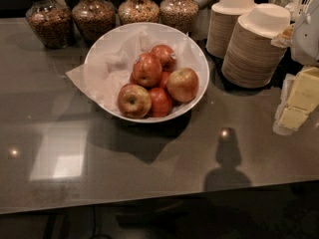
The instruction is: Pick apple from white bowl
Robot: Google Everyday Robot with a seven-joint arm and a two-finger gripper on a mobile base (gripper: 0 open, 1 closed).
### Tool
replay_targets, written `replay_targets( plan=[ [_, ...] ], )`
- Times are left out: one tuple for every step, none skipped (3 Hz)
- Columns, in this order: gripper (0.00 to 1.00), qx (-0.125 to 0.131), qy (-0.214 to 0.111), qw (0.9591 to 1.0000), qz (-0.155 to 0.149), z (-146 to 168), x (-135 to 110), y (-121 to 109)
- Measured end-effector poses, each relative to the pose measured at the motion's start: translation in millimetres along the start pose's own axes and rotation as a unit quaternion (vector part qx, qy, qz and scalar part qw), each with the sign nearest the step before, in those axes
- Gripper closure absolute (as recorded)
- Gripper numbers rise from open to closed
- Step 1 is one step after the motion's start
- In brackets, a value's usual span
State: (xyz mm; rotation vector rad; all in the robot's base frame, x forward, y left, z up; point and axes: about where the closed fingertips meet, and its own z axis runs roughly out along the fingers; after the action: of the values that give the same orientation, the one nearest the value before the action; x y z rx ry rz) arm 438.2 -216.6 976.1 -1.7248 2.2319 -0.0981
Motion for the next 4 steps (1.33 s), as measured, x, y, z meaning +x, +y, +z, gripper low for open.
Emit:
replay_targets(
  plan=[
    [0.0, 0.004, -0.005, 1.0, -0.003, -0.5, -3.7, -4.4],
    [0.0, 0.006, -0.017, 0.9993, -0.033, 4.5, -23.3, -18.2],
    [0.0, 0.01, -0.054, 0.993, -0.104, 4.6, -70.7, -30.0],
    [0.0, 0.01, -0.055, 0.993, -0.104, 4.7, -70.7, -30.0]
  ],
)
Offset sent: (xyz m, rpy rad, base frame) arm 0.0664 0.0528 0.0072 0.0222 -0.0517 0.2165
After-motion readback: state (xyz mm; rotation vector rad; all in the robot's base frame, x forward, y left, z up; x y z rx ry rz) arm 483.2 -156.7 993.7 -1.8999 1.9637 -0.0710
